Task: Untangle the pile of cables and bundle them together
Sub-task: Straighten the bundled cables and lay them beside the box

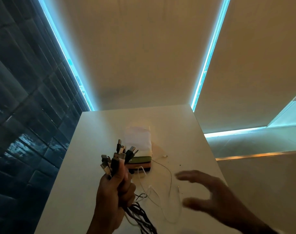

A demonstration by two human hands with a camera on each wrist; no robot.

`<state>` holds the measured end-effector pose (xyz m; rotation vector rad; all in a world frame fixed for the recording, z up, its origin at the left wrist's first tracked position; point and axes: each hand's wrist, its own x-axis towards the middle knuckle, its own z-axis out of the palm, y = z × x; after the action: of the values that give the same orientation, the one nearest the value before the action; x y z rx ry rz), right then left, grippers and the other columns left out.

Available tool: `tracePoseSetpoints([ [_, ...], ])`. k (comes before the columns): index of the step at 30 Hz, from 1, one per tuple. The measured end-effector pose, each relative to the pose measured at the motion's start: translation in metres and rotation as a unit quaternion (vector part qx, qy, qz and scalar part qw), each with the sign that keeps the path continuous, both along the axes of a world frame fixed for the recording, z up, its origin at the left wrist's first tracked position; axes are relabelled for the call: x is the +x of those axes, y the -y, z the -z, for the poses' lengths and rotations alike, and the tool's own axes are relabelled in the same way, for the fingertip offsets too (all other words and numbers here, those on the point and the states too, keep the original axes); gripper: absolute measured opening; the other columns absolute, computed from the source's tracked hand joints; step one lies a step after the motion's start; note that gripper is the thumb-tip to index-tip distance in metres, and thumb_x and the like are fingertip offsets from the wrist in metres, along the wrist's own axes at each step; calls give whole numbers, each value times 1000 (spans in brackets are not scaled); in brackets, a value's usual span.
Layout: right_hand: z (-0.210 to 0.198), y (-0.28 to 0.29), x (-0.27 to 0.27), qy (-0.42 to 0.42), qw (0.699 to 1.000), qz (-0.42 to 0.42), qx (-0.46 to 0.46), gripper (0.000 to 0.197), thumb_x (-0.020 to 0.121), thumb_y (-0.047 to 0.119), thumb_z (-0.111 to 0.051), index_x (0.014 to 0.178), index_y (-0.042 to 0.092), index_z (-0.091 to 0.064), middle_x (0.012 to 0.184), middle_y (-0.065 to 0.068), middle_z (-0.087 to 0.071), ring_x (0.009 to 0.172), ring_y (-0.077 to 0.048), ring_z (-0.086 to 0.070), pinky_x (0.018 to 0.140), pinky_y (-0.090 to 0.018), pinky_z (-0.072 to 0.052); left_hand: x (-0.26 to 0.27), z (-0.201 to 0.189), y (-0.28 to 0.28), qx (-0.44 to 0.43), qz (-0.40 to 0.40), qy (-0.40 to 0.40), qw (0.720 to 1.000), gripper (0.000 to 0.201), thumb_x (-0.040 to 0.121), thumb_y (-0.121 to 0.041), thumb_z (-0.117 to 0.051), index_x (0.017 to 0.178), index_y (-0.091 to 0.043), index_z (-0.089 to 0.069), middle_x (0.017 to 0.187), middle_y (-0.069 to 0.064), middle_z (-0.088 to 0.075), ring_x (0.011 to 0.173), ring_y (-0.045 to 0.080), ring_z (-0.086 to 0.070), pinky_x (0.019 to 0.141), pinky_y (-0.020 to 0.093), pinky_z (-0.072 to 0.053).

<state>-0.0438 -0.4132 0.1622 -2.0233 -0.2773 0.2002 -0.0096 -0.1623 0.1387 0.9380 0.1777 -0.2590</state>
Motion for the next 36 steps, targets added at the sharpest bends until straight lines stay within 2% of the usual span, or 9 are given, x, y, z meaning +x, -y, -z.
tracePoseSetpoints([
  [3,16,-79,24,-41,979,-197,15,59,74,33,-82,127,31,-56,133,25,-51,119,18,-42,99,-4,-34,-4,-3,8,20,-5,7,1000,61,54,-62,-83,60,-14,-46,49,0,-22,34,10,-17,36,16,-22],
  [6,48,-115,36,-97,970,-219,52,30,84,13,-73,112,6,-62,111,-5,-65,96,3,-60,89,-17,-49,-3,-9,4,46,-18,9,999,64,46,-66,-85,57,-15,-47,48,0,-22,33,10,-18,36,17,-23],
  [9,98,-119,30,-182,951,-244,58,8,90,16,-68,83,19,-70,71,6,-65,72,4,-60,74,-14,-47,-3,-13,-10,20,-40,9,999,63,53,-62,-85,60,-15,-43,46,-3,-24,33,7,-19,35,15,-24],
  [12,141,-107,21,-277,936,-213,32,32,91,27,-67,61,36,-62,57,20,-57,64,5,-54,77,-23,-44,-2,-15,-21,8,-82,17,996,59,66,-58,-79,62,-15,-38,46,-5,-23,33,5,-18,34,13,-22],
  [17,174,-91,21,-330,925,-189,-17,45,90,42,-65,47,32,-57,44,18,-47,53,5,-46,60,-20,-32,-3,-15,-16,20,-114,17,993,66,46,-66,-86,60,-16,-45,46,-4,-24,33,7,-19,34,14,-23],
  [24,205,-80,25,-342,922,-171,-60,30,90,37,-66,61,31,-60,52,25,-56,68,1,-51,69,-18,-41,-5,-30,-8,21,-117,53,992,60,50,-65,-83,57,-19,-45,43,-6,-26,31,5,-19,33,13,-22],
  [27,198,-77,30,-306,917,-228,-115,14,94,27,-60,94,27,-74,94,9,-70,94,-11,-60,97,-32,-44,0,-34,-12,35,-113,57,991,60,50,-67,-83,58,-20,-45,44,-7,-26,32,5,-18,34,13,-20],
  [31,152,-50,44,-291,902,-300,-105,53,91,29,-65,140,19,-48,140,2,-54,126,-9,-50,107,-26,-37,8,-30,-18,50,-113,57,991,58,58,-65,-78,61,-19,-43,45,-8,-24,33,4,-17,35,13,-19],
  [36,105,-11,81,-175,981,-61,50,28,89,37,-66,105,15,-70,94,-3,-74,82,-11,-68,75,-30,-56,9,-16,-13,71,-126,15,989,52,72,-59,-69,60,-17,-42,47,-4,-21,34,6,-16,36,15,-15],
])
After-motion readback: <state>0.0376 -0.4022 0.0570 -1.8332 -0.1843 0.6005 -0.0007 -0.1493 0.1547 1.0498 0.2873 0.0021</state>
